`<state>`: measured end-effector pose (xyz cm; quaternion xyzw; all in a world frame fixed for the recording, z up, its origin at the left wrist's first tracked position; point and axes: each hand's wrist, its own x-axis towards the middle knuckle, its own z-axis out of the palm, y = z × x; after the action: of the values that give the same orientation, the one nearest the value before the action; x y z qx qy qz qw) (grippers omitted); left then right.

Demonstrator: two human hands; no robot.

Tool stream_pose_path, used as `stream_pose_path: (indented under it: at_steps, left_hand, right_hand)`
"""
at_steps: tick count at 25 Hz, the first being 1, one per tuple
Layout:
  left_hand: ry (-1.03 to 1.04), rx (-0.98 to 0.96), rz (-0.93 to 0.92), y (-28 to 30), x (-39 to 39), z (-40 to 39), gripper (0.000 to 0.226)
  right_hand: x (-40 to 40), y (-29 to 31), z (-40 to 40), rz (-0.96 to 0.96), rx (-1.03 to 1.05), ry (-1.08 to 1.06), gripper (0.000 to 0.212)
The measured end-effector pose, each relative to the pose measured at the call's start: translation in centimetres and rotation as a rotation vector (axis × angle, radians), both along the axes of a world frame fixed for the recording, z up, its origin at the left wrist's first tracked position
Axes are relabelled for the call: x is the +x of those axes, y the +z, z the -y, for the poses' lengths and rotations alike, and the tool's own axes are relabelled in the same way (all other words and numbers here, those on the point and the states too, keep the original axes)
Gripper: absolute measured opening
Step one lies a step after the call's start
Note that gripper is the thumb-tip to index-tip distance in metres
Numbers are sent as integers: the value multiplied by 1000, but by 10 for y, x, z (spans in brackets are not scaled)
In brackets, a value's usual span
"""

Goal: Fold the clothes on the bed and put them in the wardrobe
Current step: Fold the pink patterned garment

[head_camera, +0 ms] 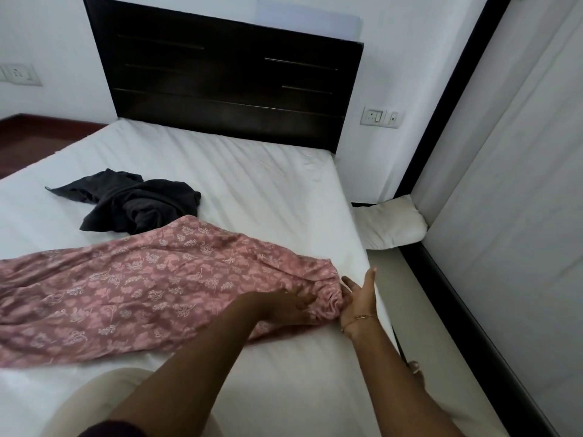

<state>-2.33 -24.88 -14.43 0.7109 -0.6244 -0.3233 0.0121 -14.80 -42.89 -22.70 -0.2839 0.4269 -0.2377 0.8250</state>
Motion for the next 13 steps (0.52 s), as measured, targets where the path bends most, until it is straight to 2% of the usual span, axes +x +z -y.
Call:
stream_pose_path:
  at_steps: [2, 4, 5, 8, 11, 13]
  left_hand:
    - [18, -15, -59, 0, -4, 3, 75]
    - [61, -50, -115, 4, -7, 4, 68]
    - [71, -91, -92, 5, -9, 5, 65]
    - [92, -222, 147, -2, -7, 4, 63]
    - [77, -163, 395, -18, 4, -3, 79]
    - [67, -124, 465, -26, 1, -4, 92]
  right_hand:
    - [1, 5, -12, -274, -334, 78, 42]
    - [6, 11, -16, -467, -644, 72, 41]
    - [8, 14, -15, -488, -705, 32, 44]
    - [4, 5, 7, -618, -855, -63, 41]
    - [-6, -8, 15, -840, -1039, 62, 22]
    - [0, -6, 13, -847, -1037, 113, 18]
